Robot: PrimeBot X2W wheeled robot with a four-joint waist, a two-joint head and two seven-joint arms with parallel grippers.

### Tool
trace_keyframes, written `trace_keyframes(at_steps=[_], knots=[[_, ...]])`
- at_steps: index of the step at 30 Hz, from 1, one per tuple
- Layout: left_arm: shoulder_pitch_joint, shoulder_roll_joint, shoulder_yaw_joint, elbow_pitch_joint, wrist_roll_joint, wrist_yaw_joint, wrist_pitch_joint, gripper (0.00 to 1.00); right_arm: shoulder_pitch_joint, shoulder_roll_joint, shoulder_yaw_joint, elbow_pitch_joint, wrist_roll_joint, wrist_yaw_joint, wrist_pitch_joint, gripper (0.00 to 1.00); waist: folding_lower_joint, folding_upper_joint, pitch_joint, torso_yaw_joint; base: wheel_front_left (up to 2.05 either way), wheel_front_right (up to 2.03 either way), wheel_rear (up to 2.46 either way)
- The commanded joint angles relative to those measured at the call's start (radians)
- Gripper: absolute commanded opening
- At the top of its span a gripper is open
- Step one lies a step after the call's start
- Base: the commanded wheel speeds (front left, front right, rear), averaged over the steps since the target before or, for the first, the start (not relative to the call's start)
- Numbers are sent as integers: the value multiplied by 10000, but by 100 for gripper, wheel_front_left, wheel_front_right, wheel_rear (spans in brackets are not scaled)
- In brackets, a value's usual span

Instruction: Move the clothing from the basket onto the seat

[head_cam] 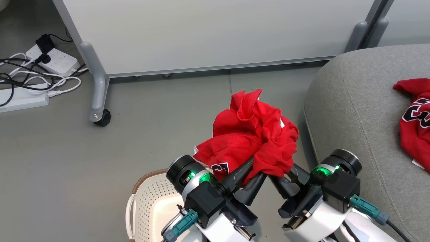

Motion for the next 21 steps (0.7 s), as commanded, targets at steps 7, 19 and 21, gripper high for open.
trace_keyframes(at_steps=[7, 19, 21], knots=[[79, 40, 97, 26, -60, 122, 1, 20, 143, 180, -434, -114, 148, 2, -20, 0, 0, 0, -18, 11, 0, 0, 0], [-99, 35, 228, 187, -3, 218, 0, 100, 244, 190, -1469, -103, -61, 2, -20, 0, 0, 0, 94, 24, 0, 0, 0], [-112, 35, 263, 206, 26, 230, 0, 100, 274, 148, -1761, -89, -126, 2, -20, 0, 0, 0, 100, 16, 0, 0, 0]])
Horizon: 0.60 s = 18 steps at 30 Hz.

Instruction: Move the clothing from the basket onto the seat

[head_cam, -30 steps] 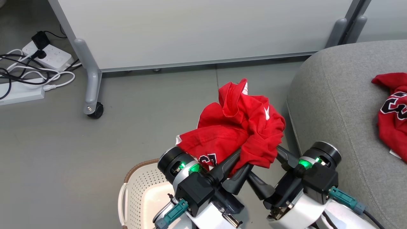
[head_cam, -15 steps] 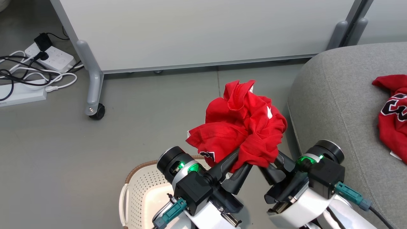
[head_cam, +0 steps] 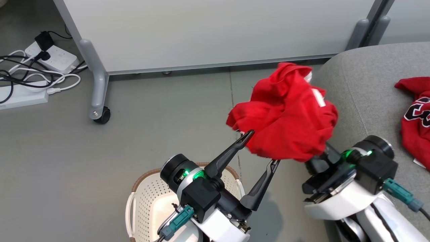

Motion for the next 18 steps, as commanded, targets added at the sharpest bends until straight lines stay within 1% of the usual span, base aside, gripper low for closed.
trace_keyframes(at_steps=[1, 12, 18], knots=[[-110, 37, 44, 14, 88, 45, 0, 100, 89, -82, -225, 37, -114, 2, -22, 0, 0, 0, 1, -8, 0, 0, 0], [153, 37, 182, 302, 176, -26, 0, 100, 564, -314, -1852, 307, -738, 2, -20, 0, 0, 0, 10, -128, 0, 0, 0], [349, 37, 190, 696, 342, -195, 0, 100, 1008, -153, -2708, 600, -910, 2, -20, 0, 0, 0, -25, -172, 0, 0, 0]])
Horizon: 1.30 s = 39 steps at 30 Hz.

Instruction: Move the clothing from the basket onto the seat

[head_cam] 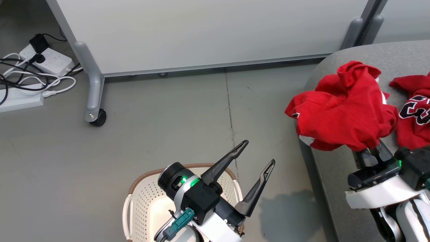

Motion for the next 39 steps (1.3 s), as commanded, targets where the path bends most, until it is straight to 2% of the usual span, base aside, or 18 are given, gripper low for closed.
trace_keyframes(at_steps=[1, 17, 39], knots=[[188, 37, 57, 77, 3, -74, 0, 100, 179, 55, -205, 85, -105, 2, -18, 0, 0, 0, -19, -6, 0, 0, 0], [779, 37, 221, 1168, 470, -418, 0, 100, 899, 439, -1304, 1029, -213, 2, -18, 0, 0, 0, 6, -36, 0, 0, 0], [778, 37, 259, 1378, 568, -346, 0, 100, 835, 638, -1317, 1274, -288, 2, -18, 0, 0, 0, 26, -11, 0, 0, 0]])
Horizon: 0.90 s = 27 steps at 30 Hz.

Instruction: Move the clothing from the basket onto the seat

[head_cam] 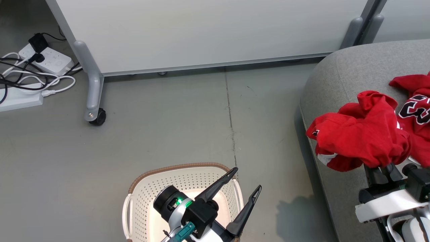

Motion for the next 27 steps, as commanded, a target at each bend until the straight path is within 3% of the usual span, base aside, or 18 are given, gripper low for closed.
trace_keyframes(at_steps=[1, 14, 27], knots=[[1, 37, 52, -13, 8, 12, 0, 100, -96, -5, 3, 9, 16, 2, -18, 0, 0, 0, -11, 2, 0, 0, 0], [-21, 37, 93, -4, 46, 22, 0, 100, -171, 3, -17, 22, 106, 2, -18, 0, 0, 0, 1, -141, 0, 0, 0], [-151, 37, 133, -1, 124, -21, 0, 100, -197, 61, -223, -87, 42, 2, -18, 0, 0, 0, 164, -1192, 0, 0, 0]])
